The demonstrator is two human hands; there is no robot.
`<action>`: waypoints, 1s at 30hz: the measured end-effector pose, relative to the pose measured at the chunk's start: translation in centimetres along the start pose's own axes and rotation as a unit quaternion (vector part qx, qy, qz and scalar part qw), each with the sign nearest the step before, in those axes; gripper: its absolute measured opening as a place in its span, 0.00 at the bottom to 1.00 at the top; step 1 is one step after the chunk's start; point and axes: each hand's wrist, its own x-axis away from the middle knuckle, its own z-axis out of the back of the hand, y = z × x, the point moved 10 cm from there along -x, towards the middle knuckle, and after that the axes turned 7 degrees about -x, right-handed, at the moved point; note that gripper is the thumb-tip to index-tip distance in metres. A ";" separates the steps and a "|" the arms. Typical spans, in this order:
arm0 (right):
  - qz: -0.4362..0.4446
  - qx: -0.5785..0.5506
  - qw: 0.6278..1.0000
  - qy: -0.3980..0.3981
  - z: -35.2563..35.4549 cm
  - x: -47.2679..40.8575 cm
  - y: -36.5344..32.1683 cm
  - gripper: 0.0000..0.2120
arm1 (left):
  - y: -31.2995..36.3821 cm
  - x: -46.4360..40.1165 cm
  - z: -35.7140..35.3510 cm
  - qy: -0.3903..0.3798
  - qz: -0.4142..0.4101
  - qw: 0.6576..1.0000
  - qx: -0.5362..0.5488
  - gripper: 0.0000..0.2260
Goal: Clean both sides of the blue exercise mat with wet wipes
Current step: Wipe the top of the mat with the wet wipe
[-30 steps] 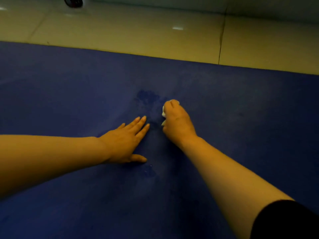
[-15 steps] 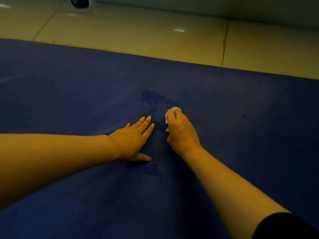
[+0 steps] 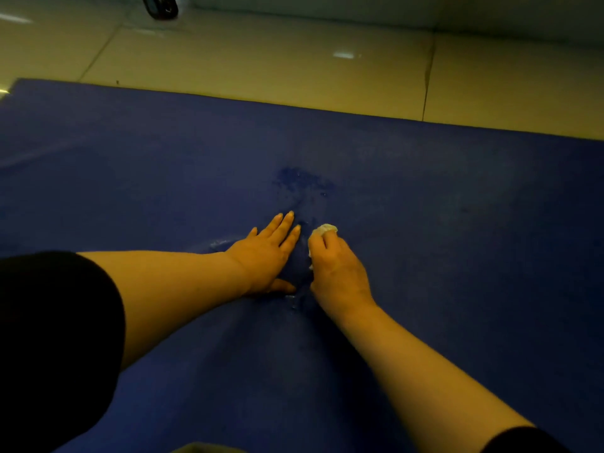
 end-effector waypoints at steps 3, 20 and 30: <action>-0.053 0.048 0.996 0.048 4.0 0.8 5.3 0.20 | 0.0 0.0 -0.1 0.001 0.000 1.000 -0.006 0.48; -0.058 -0.024 0.994 0.091 7.7 3.9 8.1 0.10 | -0.1 -0.2 -0.3 0.026 0.000 0.999 0.023 0.48; 0.007 -0.119 0.993 0.002 2.3 5.5 0.3 0.06 | -0.2 0.0 -0.1 0.046 0.023 0.998 0.024 0.47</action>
